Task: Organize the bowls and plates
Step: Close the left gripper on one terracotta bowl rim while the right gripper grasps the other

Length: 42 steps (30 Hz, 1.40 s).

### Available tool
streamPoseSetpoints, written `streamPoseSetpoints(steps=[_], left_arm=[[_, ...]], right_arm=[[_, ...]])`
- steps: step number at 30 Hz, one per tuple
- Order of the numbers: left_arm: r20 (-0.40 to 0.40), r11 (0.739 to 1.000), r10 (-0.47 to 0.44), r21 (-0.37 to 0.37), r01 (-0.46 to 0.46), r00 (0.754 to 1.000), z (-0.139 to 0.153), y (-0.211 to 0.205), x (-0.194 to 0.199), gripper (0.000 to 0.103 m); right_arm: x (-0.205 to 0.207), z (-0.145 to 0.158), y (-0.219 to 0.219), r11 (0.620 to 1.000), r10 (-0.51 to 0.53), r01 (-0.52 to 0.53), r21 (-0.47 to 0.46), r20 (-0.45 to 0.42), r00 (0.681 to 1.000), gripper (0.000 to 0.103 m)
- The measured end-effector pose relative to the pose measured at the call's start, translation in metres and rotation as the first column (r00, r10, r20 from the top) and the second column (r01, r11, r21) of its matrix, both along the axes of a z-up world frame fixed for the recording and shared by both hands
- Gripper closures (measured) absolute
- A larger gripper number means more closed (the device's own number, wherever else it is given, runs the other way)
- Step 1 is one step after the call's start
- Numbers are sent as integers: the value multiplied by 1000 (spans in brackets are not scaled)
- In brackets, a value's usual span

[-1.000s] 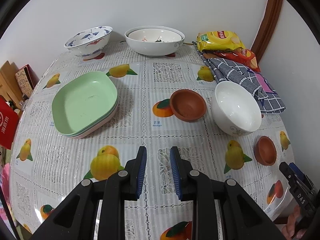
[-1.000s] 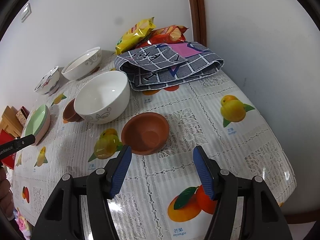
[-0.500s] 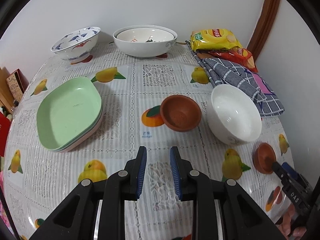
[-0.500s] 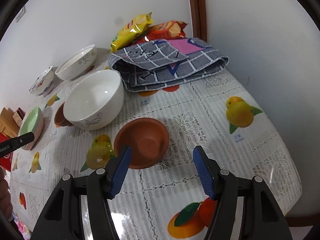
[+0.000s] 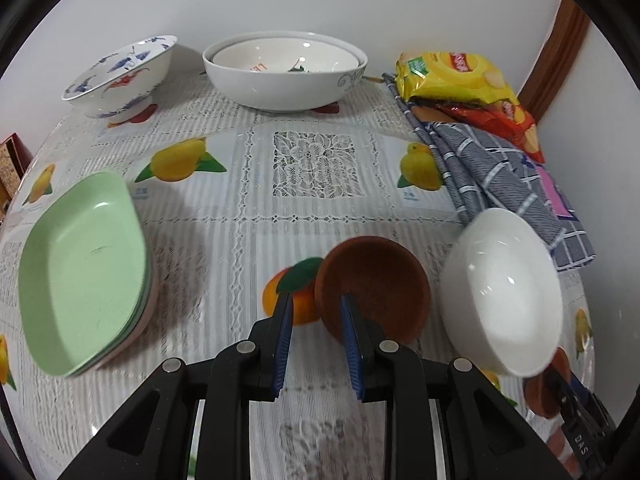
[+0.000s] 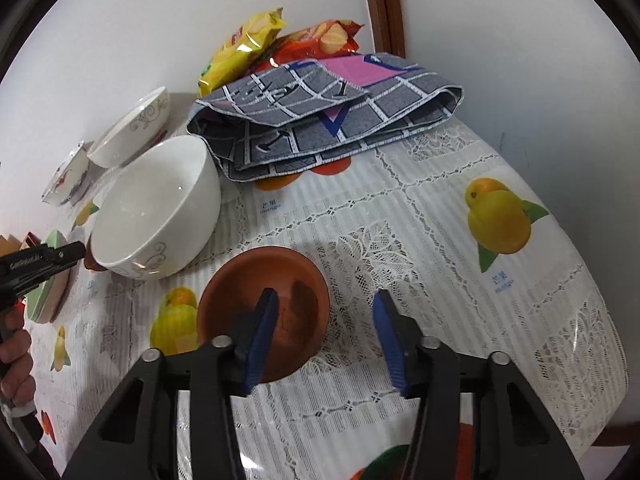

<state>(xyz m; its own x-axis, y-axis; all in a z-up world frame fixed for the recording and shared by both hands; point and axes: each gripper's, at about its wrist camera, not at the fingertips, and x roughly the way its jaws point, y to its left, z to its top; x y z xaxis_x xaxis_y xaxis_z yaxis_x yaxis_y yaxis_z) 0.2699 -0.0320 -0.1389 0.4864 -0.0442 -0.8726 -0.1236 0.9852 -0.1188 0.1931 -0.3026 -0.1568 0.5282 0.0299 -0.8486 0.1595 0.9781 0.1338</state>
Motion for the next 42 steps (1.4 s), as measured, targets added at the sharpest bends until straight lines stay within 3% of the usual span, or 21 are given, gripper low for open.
streamPoseSetpoints(steps=[10,19,28,30,32,36,42], left_arm=[[-42,1000,-15,6,16,999,-20,-1,19,80],[-9,999,-41,-17,41,999,-22,4,17,79],[-24,997,-69,-29,68,997,-22,6,22,80],[-23,996,-83,-39,82,996,-23,6,22,85],[-28,994,-95,-61,93,995,-22,5,22,91],[-30,993,-110,-49,109,993,-20,2,22,93],[-7,990,-112,-88,111,994,-11,7,13,95]], right_arm=[[4,-5,5,999,14,-14,-36,11,1000,59],[-1,-6,7,997,-22,26,-68,53,998,59],[4,-6,9,996,-23,24,-81,15,1000,57],[4,-6,11,997,-10,12,-83,19,1000,63],[3,-6,11,999,-6,7,-54,21,1000,79],[4,-5,12,999,-26,27,-31,24,999,85],[0,1,13,998,-67,66,22,47,997,91]])
